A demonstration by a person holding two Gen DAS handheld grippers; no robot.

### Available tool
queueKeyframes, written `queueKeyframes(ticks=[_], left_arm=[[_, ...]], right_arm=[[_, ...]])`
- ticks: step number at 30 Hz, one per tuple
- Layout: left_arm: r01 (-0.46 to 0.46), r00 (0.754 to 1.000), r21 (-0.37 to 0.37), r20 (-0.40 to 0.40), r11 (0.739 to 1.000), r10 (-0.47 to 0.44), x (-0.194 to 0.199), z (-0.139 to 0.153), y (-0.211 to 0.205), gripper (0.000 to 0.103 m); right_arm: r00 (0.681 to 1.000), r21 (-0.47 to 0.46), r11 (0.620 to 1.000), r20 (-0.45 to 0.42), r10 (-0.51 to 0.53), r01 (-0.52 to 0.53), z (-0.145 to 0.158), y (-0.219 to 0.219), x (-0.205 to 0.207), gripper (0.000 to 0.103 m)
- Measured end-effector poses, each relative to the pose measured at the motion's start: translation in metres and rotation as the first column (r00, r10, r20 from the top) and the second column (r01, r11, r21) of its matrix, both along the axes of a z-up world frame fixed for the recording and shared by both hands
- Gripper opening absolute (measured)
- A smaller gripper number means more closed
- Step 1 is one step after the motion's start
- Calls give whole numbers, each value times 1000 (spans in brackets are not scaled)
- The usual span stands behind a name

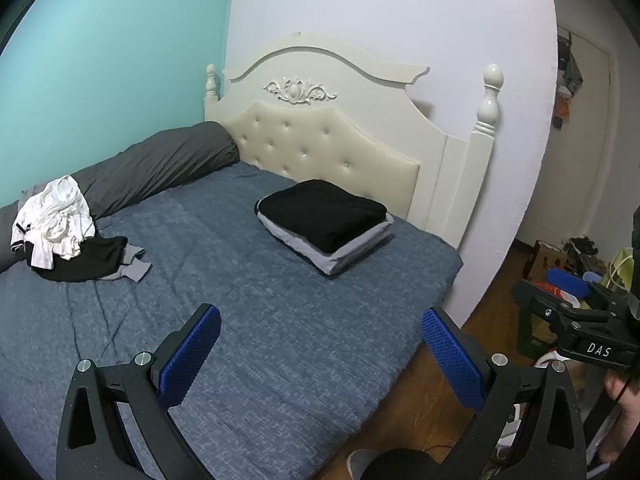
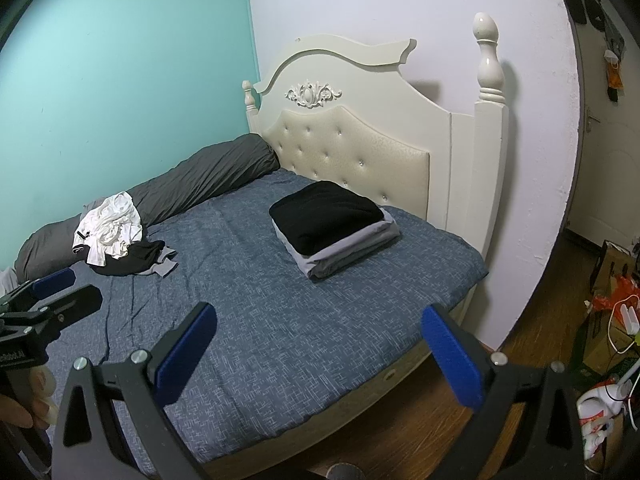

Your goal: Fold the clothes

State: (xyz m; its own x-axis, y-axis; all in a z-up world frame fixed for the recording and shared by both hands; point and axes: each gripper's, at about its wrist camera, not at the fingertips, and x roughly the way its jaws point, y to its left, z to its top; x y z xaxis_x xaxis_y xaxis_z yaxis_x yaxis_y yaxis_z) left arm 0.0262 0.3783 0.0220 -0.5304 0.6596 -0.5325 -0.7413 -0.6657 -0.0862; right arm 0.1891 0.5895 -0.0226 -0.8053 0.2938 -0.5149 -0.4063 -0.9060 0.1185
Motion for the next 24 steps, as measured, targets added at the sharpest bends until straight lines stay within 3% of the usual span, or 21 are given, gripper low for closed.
queueKeyframes(ticks=[24], left_arm=[[-4, 1000, -9, 0, 1000, 4, -1, -1, 2, 103]], right_arm=[[1000, -4, 1000, 5, 2, -2, -1, 1, -1, 103]])
